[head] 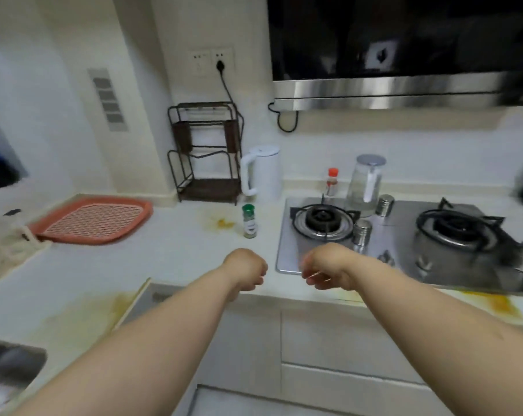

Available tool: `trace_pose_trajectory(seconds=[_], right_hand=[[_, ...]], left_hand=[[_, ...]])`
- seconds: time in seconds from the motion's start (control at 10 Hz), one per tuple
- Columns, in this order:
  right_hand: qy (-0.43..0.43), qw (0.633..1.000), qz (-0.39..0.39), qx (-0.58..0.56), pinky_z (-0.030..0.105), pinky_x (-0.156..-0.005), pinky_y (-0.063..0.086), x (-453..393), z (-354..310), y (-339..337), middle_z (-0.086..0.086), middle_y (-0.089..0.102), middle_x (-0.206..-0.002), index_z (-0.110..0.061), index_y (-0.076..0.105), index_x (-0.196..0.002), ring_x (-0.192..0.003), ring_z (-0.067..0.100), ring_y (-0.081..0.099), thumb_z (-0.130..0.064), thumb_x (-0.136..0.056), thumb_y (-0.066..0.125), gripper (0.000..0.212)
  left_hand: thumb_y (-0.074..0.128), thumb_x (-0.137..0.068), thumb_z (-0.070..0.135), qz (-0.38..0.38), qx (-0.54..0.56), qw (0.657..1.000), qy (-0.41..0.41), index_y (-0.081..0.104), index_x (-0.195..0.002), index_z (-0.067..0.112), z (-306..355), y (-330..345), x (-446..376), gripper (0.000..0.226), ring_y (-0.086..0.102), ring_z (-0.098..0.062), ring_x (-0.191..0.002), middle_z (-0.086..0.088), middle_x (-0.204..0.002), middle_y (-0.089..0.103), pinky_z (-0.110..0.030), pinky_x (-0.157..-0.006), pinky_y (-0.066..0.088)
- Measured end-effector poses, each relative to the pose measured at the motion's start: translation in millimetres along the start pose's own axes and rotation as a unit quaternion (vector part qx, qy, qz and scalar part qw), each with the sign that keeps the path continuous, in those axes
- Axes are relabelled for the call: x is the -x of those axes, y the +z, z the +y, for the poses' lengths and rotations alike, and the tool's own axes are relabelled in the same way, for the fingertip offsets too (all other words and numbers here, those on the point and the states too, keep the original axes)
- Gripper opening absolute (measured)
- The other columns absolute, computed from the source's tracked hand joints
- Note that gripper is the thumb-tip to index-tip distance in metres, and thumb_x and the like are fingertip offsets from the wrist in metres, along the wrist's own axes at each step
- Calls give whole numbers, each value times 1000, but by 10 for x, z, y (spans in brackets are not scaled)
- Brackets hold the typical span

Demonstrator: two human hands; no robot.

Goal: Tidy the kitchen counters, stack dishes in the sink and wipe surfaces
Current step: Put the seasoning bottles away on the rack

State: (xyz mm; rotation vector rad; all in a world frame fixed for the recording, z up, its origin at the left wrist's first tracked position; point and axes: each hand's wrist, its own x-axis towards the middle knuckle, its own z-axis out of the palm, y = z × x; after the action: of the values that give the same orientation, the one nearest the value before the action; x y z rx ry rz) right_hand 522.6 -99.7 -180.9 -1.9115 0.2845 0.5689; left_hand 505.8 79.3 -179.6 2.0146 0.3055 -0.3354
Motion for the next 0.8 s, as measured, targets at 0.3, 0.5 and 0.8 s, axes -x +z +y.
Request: trace_pose_trajectory(seconds=[0.3, 0.5, 0.8], right_hand=[[57, 990, 96, -90, 27, -57, 44, -98, 698, -1111, 9, 59, -73, -9, 57, -85, -59, 19, 54, -4, -90, 49, 10], [57, 992, 87, -74, 26, -52, 43, -506, 452, -1064, 13, 58, -78, -8, 58, -86, -57, 20, 52, -4, -91, 48, 12], [15, 999, 26, -41, 22, -55, 44, -1864, -518, -380, 9, 60, -77, -12, 57, -98, -58, 15, 53, -2, -94, 48, 14]], left_hand=[[50, -88, 1, -61, -63, 995, 44, 58, -83, 14, 641, 1027, -511, 16, 57, -21, -68, -3, -76, 59, -28, -66, 52], [54, -88, 7, 17, -54, 998, 7, 50, -74, 15, 478, 711, -1090, 16, 57, -28, -81, -10, -85, 58, -38, -82, 54], [67, -85, 27, 73, -11, 996, -58, 23, -146, 6, 193, -134, -2358, 78, 50, -30, -120, -13, -138, 45, -30, -89, 42]])
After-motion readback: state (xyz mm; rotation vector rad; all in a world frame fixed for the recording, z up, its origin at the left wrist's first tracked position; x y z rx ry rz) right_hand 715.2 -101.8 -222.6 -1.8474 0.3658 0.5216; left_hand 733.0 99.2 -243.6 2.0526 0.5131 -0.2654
